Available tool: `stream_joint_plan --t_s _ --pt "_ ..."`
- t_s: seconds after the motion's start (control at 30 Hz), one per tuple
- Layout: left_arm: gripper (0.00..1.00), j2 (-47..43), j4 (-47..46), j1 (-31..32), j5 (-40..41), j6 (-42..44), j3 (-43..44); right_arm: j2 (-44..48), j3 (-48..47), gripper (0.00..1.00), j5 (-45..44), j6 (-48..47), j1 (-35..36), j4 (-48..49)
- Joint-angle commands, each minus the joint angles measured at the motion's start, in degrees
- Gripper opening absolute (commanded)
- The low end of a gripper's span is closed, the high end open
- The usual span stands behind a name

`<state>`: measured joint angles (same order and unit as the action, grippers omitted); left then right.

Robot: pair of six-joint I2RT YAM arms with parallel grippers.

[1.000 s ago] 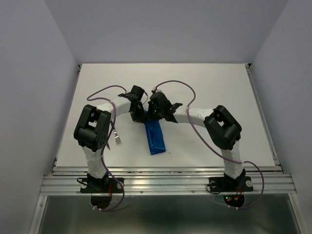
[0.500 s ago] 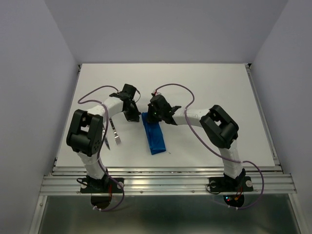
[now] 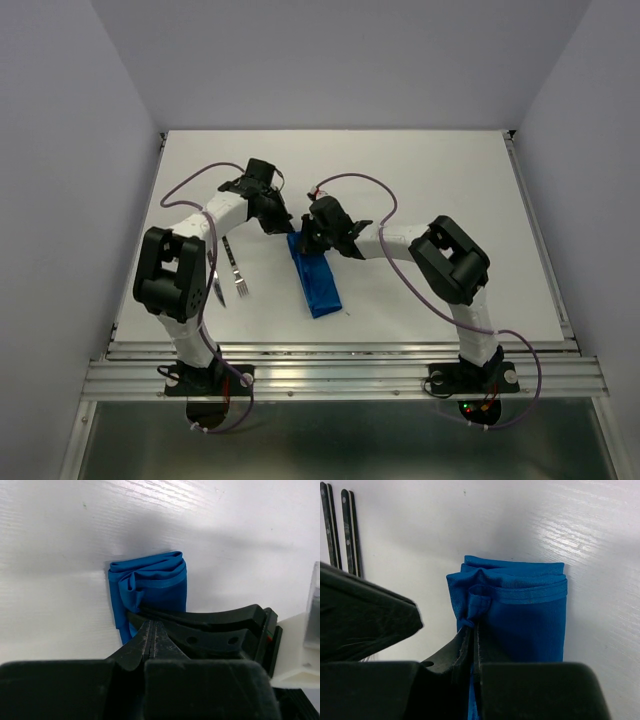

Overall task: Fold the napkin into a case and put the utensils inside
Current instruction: Fold the 2/3-rectangle-folded napkin at the center of the board, then smooth out the smaller rectangle-folded napkin at the center of the board.

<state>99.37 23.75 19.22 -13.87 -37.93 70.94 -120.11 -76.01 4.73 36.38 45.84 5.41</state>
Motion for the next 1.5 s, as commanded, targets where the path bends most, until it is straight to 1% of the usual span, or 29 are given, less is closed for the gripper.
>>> stream_joint_plan --t_s 0.0,0.23,0.3,0.33,0.37,0.4,0.43,0.5,0.57,0.67,0.83,0.93,0.97,1.0,1.03,1.17,1.27,1.33,1.47 --pt "0.0 2.7 -1.4 0.5 -3.4 0.9 1.4 1.6 1.2 0.01 0.6 -1.6 0.5 -0.1" --pt "0.0 7.0 -3.3 0.6 -3.5 0.8 0.4 2.3 1.6 0.01 0.9 -1.7 0.5 -0.1" --pt "0.0 7.8 -3.1 0.6 -2.7 0.8 0.2 2.7 2.2 0.04 0.7 -1.8 0.5 -0.2" --pt "0.0 8.0 -2.9 0.6 -2.5 0.8 0.1 3.0 2.4 0.07 0.6 -1.9 0.5 -0.2" --pt "0.0 8.2 -2.8 0.6 -1.8 0.8 -0.3 3.9 2.7 0.14 0.4 -2.1 0.5 -0.4" --pt "0.0 8.4 -2.7 0.6 -1.8 0.8 -0.4 4.4 2.8 0.19 0.2 -2.3 0.5 -0.4" --pt "0.0 8.6 -2.6 0.5 -1.4 0.6 -0.9 5.8 3.0 0.27 -0.2 -2.5 0.5 -0.7" --pt "0.0 9.2 -2.2 0.5 -0.9 0.4 -1.1 7.4 3.8 0.34 -0.5 -2.8 0.5 -0.8" --pt "0.0 9.4 -2.2 0.5 -0.7 0.5 -1.3 10.3 4.5 0.46 -1.1 -2.9 0.5 -1.0" --pt "0.0 9.4 -2.5 0.5 -0.8 0.5 -1.9 13.6 7.4 0.52 -1.6 -3.1 0.5 -1.0" --pt "0.0 8.6 -3.1 0.5 -1.4 0.3 -2.6 21.8 13.6 0.52 -2.0 -1.8 0.5 0.6" --pt "0.0 8.0 -3.0 0.5 -1.7 0.5 -2.6 24.9 17.9 0.44 -1.1 -0.3 1.0 1.8" --pt "0.0 7.9 -2.9 0.5 -1.8 0.7 -2.4 25.4 18.7 0.38 -1.1 0.0 1.5 1.8" --pt "0.0 7.5 -2.8 0.5 -1.9 0.9 -2.5 25.7 19.9 0.35 -1.1 0.1 1.5 1.4" --pt "0.0 6.6 -2.7 0.5 -1.9 1.1 -2.3 26.2 20.5 0.27 -1.0 0.4 2.1 1.4" --pt "0.0 4.3 -2.0 0.5 -0.9 1.5 -2.0 26.2 21.8 0.16 -1.6 0.9 4.4 0.7" --pt "0.0 3.1 -1.1 0.5 0.1 1.9 -1.3 25.7 23.4 0.13 -1.7 1.9 5.6 0.8" --pt "0.0 2.1 -0.5 0.5 0.8 2.2 -1.1 25.2 25.1 0.13 -1.7 2.7 6.1 1.8" --pt "0.0 -0.1 -0.4 0.5 2.6 2.6 -1.3 23.3 25.6 0.13 -2.4 3.0 6.1 2.1"
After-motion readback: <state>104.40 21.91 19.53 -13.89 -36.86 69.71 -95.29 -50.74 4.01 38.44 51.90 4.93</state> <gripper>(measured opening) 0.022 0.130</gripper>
